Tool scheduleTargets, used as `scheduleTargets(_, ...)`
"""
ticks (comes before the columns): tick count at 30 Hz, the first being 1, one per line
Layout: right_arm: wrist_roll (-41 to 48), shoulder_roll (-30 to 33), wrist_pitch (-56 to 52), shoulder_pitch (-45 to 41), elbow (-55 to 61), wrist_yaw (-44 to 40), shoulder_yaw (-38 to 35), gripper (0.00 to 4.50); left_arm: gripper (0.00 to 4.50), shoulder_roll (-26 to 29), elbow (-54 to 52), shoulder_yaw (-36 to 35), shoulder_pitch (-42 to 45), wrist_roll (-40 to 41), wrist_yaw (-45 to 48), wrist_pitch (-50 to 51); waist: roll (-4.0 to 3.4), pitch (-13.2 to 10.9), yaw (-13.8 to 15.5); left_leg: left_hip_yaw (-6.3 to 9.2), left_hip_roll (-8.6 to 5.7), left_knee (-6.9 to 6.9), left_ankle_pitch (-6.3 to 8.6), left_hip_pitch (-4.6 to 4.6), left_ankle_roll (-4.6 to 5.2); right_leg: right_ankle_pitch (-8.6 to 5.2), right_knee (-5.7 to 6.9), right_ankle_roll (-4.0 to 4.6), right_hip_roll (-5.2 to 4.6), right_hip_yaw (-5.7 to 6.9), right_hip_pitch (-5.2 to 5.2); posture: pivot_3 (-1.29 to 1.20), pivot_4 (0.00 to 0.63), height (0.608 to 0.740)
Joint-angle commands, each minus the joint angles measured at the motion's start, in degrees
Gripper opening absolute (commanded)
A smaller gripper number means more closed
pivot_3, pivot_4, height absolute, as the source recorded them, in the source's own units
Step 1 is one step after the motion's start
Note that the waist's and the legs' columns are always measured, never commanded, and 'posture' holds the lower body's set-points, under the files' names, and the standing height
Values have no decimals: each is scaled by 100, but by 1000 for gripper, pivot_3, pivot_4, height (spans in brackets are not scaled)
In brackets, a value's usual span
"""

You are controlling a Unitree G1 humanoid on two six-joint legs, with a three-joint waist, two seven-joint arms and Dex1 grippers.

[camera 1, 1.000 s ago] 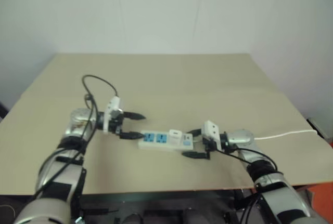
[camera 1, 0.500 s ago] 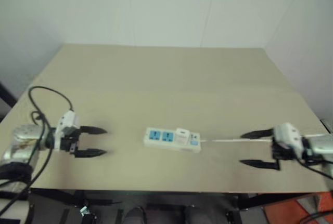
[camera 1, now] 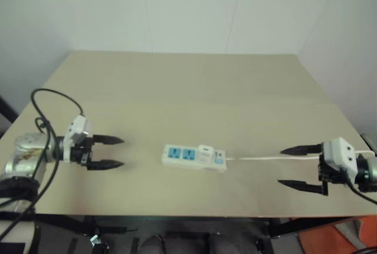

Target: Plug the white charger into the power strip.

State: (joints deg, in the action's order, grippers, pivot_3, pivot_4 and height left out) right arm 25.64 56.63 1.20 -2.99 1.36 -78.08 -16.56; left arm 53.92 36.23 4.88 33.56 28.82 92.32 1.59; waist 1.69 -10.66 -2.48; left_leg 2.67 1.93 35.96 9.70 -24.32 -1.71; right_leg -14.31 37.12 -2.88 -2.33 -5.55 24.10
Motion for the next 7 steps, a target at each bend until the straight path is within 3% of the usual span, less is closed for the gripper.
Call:
scheduleTargets(1,86,-82,-124,-111,229,270,-107,4450,4500,94,226,168,316,-17,17,4,1,0,-2,0,0,0,0,1,0,0,1,0,0,0,-1,0,150,740)
scheduleTargets(7,-44,-194,-239,-312,242,538,118,4450,4500,85,550,609,810,54,17,128,1,-1,-8,0,0,4,0,1,0,2,2,-2,1,-1,-2,0,150,740)
